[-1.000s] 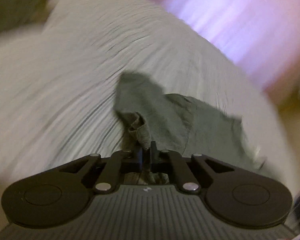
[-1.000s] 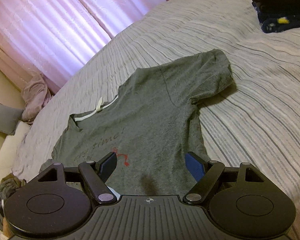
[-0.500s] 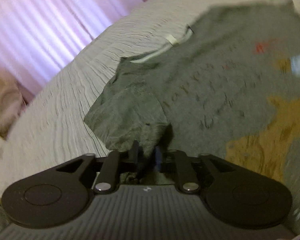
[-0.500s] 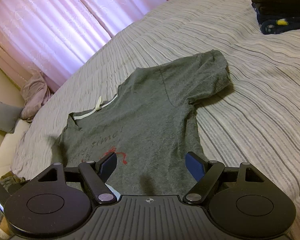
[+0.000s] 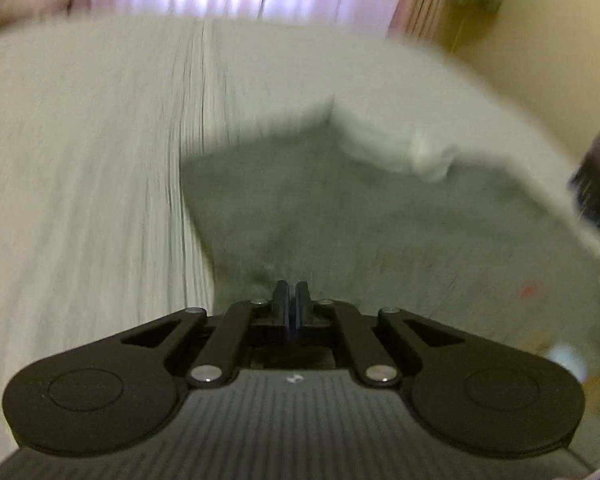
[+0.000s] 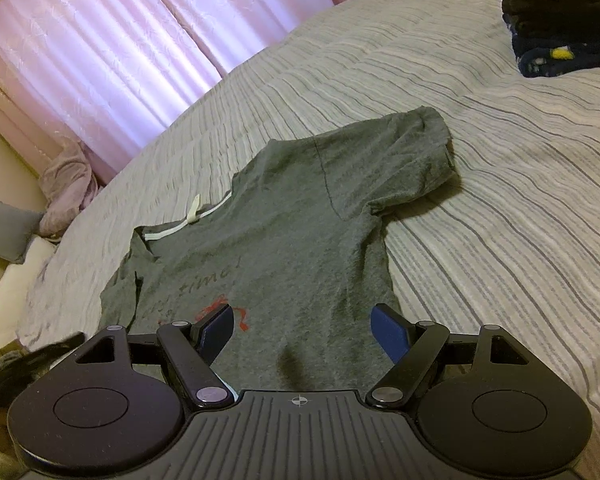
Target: Fold clothes
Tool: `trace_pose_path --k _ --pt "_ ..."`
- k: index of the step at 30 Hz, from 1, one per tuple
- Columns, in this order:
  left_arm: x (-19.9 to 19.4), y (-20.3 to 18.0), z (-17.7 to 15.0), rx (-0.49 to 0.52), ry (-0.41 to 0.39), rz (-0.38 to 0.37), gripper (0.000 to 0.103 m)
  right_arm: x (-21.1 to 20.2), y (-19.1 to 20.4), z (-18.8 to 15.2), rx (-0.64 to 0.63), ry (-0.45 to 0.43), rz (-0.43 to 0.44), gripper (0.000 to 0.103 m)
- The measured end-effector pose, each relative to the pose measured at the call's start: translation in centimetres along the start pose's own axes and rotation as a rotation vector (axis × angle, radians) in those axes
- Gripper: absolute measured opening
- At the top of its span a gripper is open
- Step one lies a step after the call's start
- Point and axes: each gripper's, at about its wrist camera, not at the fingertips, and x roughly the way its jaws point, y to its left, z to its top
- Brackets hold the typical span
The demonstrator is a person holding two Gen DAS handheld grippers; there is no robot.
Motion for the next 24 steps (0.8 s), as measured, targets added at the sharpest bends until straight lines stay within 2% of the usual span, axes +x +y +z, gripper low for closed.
trace_pose_path --k 1,4,6,8,11,12,14,17,20,21,23,24 --pt "0.6 -0.3 -0.4 0.006 0.011 0.022 0.000 -0.2 -0.2 0.1 0.005 -0.008 0.000 0.079" --pt "-1.3 -1.4 -0.7 0.008 -0.059 0.064 0.003 -1.1 -1.1 0.5 0.031 -0.054 -0.003 0.079" --pt "-3.0 -1.7 -0.7 -0.030 -0.094 0.041 0.006 -2.0 -2.3 1.3 0.065 -0.111 -0.025 0.079" --pt "-4.6 -1.8 -0.7 -0.059 -0.119 0.004 0.007 -2.4 -4.3 2.0 0.150 -0.152 -0.013 0.079" --pt "-6.7 -2.4 -1.1 -0.104 -0.131 -0.060 0.011 -1.1 -8.6 3.0 0.398 -0.159 0.102 0.079" --pt "-7.1 -2.4 -1.4 -0.127 -0.128 -0.086 0.013 -0.6 -10.1 3.4 0.485 -0.159 0.143 0.072" --pt "-7.4 -2.0 -1.9 -0.173 -0.119 -0.128 0.014 0.9 -12.3 3.8 0.616 -0.152 0.219 0.050" --pt "-7.4 -1.4 -2.5 -0.224 -0.103 -0.145 0.014 2.9 -14.0 4.5 0.717 -0.122 0.218 0.050" --pt "-7.2 -0.7 -3.2 -0.259 -0.091 -0.142 0.014 3.8 -14.1 5.5 0.693 -0.121 0.178 0.049" --pt "-7.1 -0.5 -3.4 -0.265 -0.089 -0.138 0.014 4.1 -14.0 5.8 0.674 -0.122 0.161 0.036" --pt "-7.0 -0.2 -3.8 -0.275 -0.084 -0.131 0.014 4.7 -13.3 6.8 0.581 -0.096 0.073 0.015" --pt "-6.9 -0.1 -3.9 -0.277 -0.080 -0.129 0.014 4.9 -12.6 7.5 0.504 -0.091 0.019 0.010"
